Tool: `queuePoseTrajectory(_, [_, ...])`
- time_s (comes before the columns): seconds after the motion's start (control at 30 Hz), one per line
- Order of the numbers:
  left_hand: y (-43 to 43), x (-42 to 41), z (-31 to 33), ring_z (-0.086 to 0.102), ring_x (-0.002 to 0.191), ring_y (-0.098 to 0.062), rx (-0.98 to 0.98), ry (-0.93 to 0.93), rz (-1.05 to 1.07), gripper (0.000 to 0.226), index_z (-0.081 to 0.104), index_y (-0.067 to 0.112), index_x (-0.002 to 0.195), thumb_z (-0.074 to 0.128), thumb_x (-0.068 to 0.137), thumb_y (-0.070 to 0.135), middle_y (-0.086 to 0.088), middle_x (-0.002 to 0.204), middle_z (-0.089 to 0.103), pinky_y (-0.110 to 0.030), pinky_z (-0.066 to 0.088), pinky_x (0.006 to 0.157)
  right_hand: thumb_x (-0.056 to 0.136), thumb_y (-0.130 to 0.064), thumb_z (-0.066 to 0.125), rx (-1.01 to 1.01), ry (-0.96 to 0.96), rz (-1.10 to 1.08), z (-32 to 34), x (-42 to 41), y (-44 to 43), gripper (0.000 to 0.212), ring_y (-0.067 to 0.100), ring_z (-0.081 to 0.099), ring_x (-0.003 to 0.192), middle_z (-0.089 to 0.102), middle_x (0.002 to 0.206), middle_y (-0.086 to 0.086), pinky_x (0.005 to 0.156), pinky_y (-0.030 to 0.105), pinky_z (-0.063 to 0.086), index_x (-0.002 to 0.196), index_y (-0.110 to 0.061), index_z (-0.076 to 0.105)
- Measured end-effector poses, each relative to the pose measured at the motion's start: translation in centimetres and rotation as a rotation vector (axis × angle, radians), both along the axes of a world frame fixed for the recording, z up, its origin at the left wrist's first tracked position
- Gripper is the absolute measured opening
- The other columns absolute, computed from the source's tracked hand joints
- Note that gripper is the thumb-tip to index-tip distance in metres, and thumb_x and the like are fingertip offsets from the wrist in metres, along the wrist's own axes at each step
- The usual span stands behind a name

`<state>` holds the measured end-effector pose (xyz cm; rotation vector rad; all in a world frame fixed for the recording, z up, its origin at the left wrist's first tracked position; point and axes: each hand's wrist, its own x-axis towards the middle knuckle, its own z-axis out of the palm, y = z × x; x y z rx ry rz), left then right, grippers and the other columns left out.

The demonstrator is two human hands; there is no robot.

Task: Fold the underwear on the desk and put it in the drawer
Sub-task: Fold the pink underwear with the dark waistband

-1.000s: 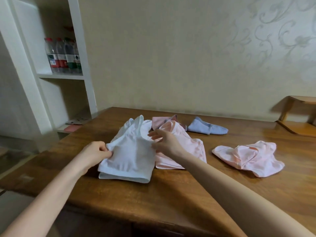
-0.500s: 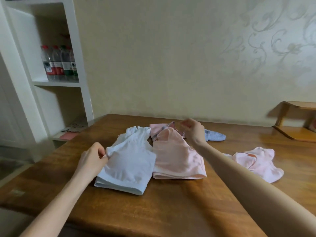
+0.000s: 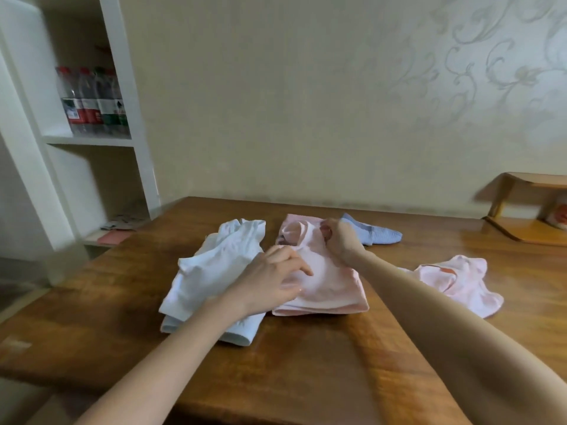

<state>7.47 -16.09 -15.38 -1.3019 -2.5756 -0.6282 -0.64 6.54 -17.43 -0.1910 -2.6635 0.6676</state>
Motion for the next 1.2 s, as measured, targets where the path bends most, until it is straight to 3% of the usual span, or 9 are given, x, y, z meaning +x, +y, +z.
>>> queuePoseTrajectory(0.1, [0.8,-0.1,0.0,0.033,0.120,-0.006,-0.120,-0.013,0.004,0.028,0.057,0.034,0.118,0.054,0.089,0.033,0.011,0.126,0.043,-0.027,0.033,0.097,0.078,0.001,0.053,-0.050,0.221,-0.087,2.5,1.4,2.0,0.031,0.035,0.048,0.105,0.057,0.104,0.020,0.082,0.031,0.038,0.107,-0.003,0.064])
queuePoseTrajectory(0.23, [1.6,0.0,0.9,0.040,0.110,-0.006,-0.128,0.004,0.025,0.028,0.060,0.031,0.117,0.054,0.090,0.033,0.008,0.121,0.047,-0.027,0.038,0.095,0.079,-0.002,0.058,-0.373,0.453,-0.136,7.5,5.2,3.5,0.018,0.020,0.058,0.076,0.063,0.080,0.004,0.055,0.011,0.038,0.093,-0.010,0.066])
queuePoseTrajectory(0.37, [5.4,0.1,2.5,0.043,0.121,-0.016,0.076,0.091,0.063,0.041,0.050,0.023,0.127,0.059,0.088,0.034,0.002,0.128,0.046,-0.024,0.035,0.090,0.081,-0.019,0.067,-0.621,0.295,-0.055,9.7,8.9,4.3,0.011,0.014,0.056,0.064,0.059,0.064,0.000,0.056,0.022,0.048,0.071,-0.015,0.063])
queuePoseTrajectory(0.5, [10.3,0.6,4.5,0.042,0.126,-0.019,0.345,-0.303,-0.017,0.088,0.015,0.025,0.141,0.073,0.075,0.040,-0.004,0.144,0.033,-0.032,0.040,0.099,0.083,-0.033,0.069,-0.915,0.164,0.112,11.1,12.8,5.1,0.029,0.015,0.063,0.070,0.069,0.078,0.007,0.065,0.024,0.053,0.088,-0.004,0.070])
queuePoseTrajectory(0.63, [13.7,0.9,6.0,0.057,0.088,-0.017,0.795,-0.626,-0.075,0.030,0.046,0.018,0.109,0.062,0.086,0.007,-0.007,0.100,0.059,-0.012,0.047,0.062,0.085,-0.023,0.064,-1.080,0.045,0.308,12.2,15.7,7.5,0.031,0.019,0.069,0.083,0.072,0.095,0.012,0.073,0.026,0.057,0.104,0.001,0.065])
queuePoseTrajectory(0.77, [14.7,0.5,6.8,0.056,0.072,-0.015,0.824,-0.802,-0.122,0.010,0.059,0.013,0.090,0.056,0.087,0.003,-0.006,0.081,0.061,-0.017,0.044,0.060,0.083,0.000,0.057,-1.080,-0.007,0.318,12.3,18.1,10.7,0.029,0.019,0.067,0.081,0.069,0.099,0.013,0.069,0.024,0.057,0.111,-0.001,0.062])
queuePoseTrajectory(0.93, [16.1,0.5,6.4,0.047,0.075,-0.019,0.792,-0.674,-0.053,0.018,0.054,0.012,0.074,0.055,0.092,0.017,-0.003,0.069,0.051,-0.028,0.034,0.062,0.085,0.005,0.056,-1.137,0.109,0.190,11.0,18.6,13.2,0.018,0.019,0.059,0.075,0.062,0.090,0.014,0.061,0.020,0.054,0.101,0.002,0.062])
queuePoseTrajectory(1.07, [17.0,1.1,5.9,0.057,0.083,-0.024,0.520,-0.086,0.185,0.011,0.050,0.021,0.078,0.061,0.080,0.019,-0.001,0.083,0.062,-0.034,0.049,0.074,0.088,0.007,0.051,-1.132,0.244,0.075,10.5,18.2,12.2,0.017,0.016,0.060,0.067,0.066,0.071,0.006,0.055,0.020,0.052,0.090,-0.003,0.064])
queuePoseTrajectory(1.2, [18.4,4.0,6.6,0.057,0.092,-0.016,0.588,-0.355,-0.064,0.039,0.047,0.018,0.101,0.063,0.077,0.043,-0.001,0.101,0.058,-0.029,0.048,0.081,0.090,0.004,0.046,-1.054,0.165,0.203,11.1,18.1,10.9,0.028,0.014,0.064,0.073,0.067,0.089,0.009,0.054,0.020,0.052,0.108,-0.008,0.064])
